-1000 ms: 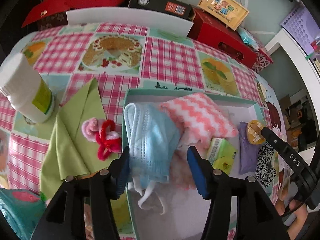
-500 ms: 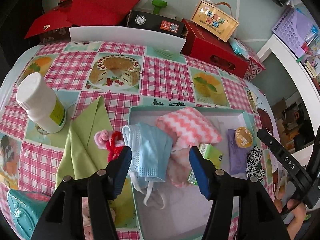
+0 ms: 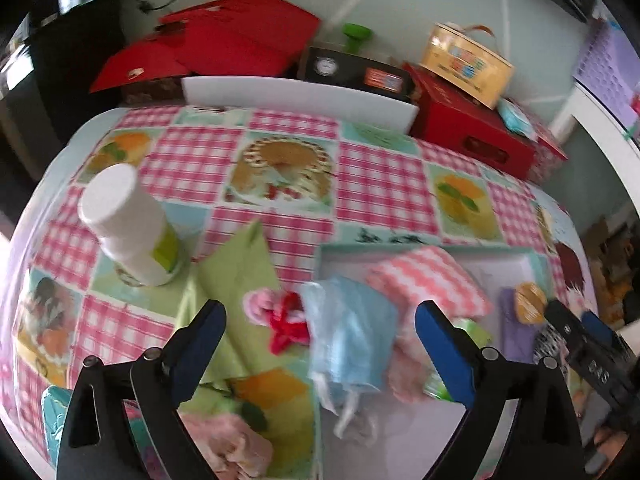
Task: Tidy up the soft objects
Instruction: 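Lower the gold packet onto the purple packet and open the right gripper, then move both grippers back over the green cloth and red flower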
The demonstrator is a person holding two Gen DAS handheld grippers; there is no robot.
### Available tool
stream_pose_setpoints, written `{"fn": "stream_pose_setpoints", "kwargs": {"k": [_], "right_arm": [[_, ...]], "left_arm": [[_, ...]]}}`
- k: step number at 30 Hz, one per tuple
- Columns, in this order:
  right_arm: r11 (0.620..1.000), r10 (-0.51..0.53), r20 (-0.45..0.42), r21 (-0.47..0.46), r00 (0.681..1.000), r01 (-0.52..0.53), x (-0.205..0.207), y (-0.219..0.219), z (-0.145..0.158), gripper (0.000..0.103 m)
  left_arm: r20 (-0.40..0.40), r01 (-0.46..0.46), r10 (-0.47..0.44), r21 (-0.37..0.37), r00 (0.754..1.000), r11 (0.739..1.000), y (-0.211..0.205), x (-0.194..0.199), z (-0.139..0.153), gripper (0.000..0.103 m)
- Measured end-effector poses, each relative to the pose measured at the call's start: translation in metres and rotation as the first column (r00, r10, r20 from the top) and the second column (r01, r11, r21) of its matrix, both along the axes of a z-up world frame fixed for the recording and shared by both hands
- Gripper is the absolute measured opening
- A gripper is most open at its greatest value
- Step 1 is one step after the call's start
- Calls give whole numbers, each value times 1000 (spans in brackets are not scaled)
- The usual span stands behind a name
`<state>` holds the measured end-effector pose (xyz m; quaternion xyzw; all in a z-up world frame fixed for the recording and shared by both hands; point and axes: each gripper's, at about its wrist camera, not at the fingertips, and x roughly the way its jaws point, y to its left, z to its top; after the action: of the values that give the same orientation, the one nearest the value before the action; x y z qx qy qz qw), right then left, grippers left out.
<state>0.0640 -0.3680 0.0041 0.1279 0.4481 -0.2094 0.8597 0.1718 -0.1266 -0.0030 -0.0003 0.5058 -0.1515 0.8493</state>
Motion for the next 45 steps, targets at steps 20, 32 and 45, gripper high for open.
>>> {"fn": "stream_pose_setpoints", "kwargs": {"k": [20,32,45], "right_arm": [[1000,12,-41,-9,999,-12,4,5,-3,103],[998,22,1,-63,1000,-22,-5,26,35,103],[972,235,76,4,969,-236,17,95,38,103]], "left_arm": [[-33,-26,26,-12,999,1000,15,7,-5,97],[51,-107,106,14,993,994,73,8,35,97],[5,-236,236,4,972,972,122,14,31,96]]}}
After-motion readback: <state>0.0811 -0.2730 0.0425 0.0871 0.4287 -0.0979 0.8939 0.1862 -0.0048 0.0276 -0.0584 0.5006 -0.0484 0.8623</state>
